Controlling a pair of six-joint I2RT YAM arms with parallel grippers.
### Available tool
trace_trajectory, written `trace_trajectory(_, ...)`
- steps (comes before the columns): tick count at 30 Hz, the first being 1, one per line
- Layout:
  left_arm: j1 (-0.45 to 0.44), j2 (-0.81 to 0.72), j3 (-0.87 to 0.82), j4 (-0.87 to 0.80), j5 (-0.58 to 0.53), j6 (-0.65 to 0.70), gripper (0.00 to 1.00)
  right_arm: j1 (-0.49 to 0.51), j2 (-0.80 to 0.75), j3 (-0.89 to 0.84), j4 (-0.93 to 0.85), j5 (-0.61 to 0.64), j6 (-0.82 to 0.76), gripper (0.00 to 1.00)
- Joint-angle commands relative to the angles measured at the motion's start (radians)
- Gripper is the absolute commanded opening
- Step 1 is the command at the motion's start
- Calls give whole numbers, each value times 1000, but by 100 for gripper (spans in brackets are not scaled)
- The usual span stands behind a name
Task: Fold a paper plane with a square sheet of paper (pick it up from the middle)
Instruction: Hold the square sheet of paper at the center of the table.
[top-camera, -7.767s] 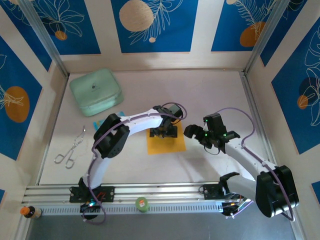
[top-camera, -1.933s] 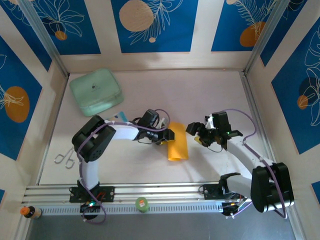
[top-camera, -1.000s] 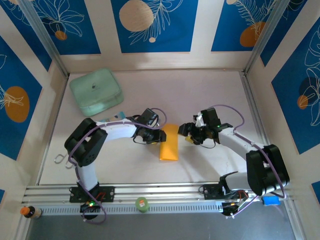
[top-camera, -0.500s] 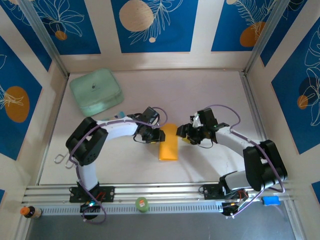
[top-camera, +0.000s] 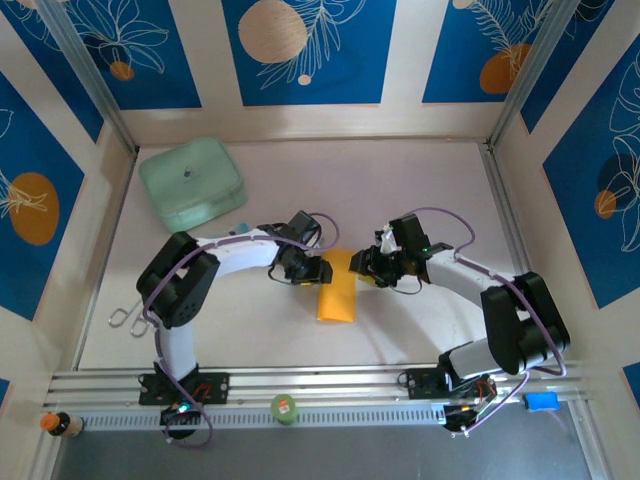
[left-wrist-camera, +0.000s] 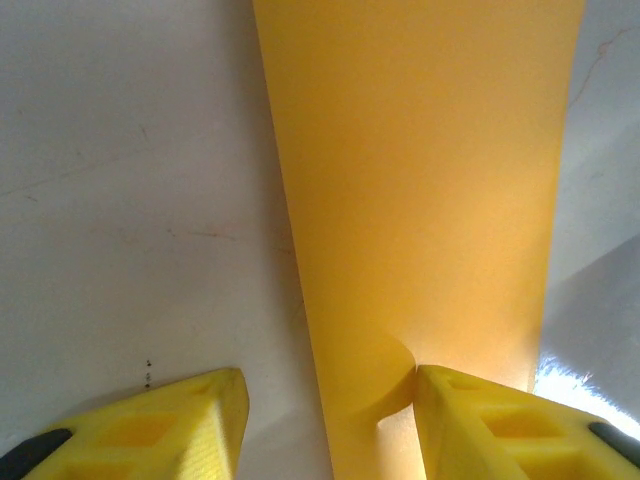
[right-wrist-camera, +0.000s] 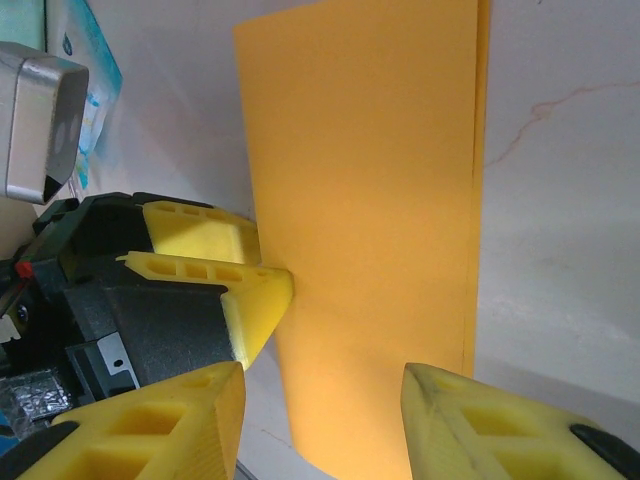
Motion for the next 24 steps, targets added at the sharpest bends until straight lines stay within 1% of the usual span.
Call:
trace_trajectory(1, 0, 27, 5, -30, 6, 24, 50, 9, 10, 23, -10, -15, 3, 45)
trace_trajectory(20, -2, 42, 22, -67, 13, 76, 51, 20, 31, 23, 21, -34, 15, 46)
trace_trajectory(24, -3, 44, 32, -89, -4, 90, 52, 28, 56, 33, 34, -40, 22, 45)
